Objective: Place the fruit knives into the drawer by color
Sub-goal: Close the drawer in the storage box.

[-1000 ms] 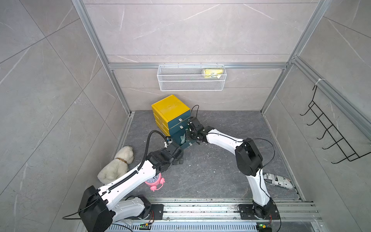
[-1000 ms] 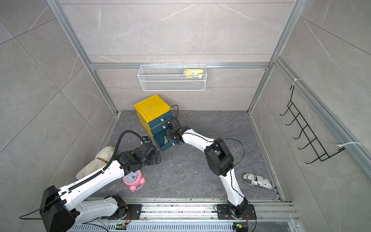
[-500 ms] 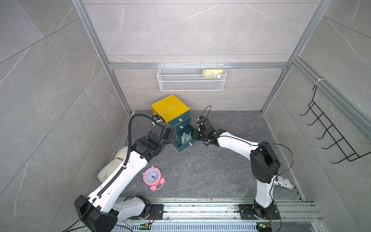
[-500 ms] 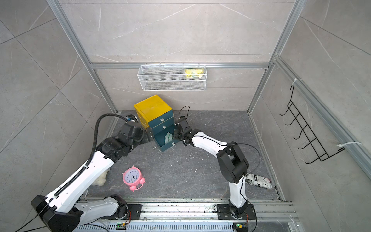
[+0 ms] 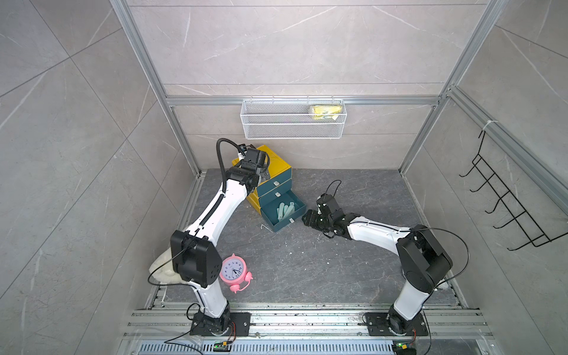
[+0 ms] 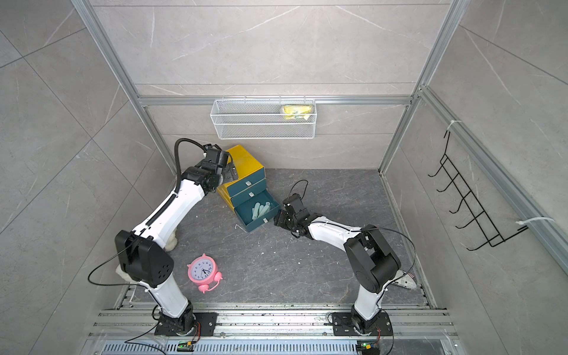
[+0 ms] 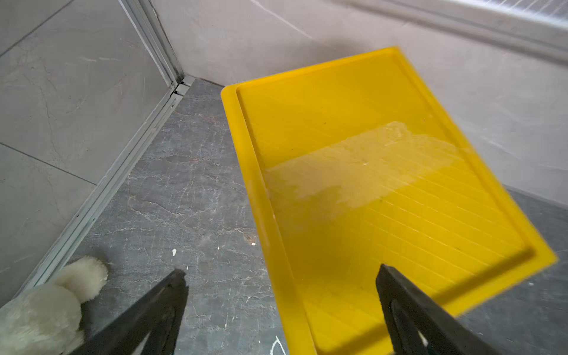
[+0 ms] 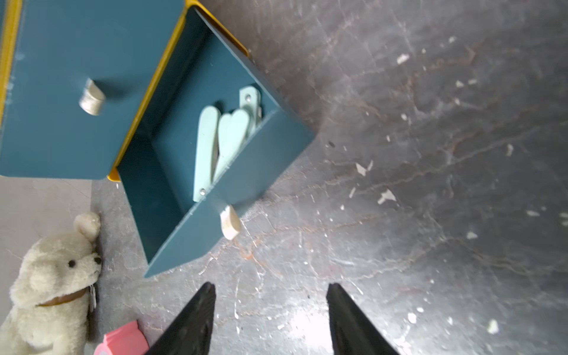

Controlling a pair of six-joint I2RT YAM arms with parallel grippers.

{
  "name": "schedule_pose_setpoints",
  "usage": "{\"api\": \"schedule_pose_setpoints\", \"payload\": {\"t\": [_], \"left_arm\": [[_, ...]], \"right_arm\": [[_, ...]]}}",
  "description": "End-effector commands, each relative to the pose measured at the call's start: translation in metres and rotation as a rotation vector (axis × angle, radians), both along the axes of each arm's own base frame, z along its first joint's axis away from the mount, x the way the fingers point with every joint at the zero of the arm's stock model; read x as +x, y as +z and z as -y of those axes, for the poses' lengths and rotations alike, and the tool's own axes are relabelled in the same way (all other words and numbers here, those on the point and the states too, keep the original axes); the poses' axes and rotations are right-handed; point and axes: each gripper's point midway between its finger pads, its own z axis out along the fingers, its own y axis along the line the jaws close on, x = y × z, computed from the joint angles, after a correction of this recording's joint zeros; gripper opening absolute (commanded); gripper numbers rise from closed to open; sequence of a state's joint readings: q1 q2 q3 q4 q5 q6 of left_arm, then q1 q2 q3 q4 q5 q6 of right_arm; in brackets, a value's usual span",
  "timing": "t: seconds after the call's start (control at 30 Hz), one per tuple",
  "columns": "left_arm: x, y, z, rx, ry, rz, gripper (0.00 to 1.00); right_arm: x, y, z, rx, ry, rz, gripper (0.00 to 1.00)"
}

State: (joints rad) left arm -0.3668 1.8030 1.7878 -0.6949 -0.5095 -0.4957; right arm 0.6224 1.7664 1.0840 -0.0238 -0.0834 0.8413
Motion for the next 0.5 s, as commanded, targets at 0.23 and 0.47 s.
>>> {"api": "schedule_pose_setpoints", "payload": {"t": [0.23,0.47], "left_arm": [[0.003,-0.012,-0.012,0.103,0.013,-0.087,0.99],[0.003,-0.017,-0.008,0.089,-0.008,-0.092,0.99]], "right_arm": [[0.006,-0.02,-0.015,0.15,-0.071,-0.098,0.62],[0.026,-0.044,-0.031,0.177,-0.132,-0.182,0.61]]}}
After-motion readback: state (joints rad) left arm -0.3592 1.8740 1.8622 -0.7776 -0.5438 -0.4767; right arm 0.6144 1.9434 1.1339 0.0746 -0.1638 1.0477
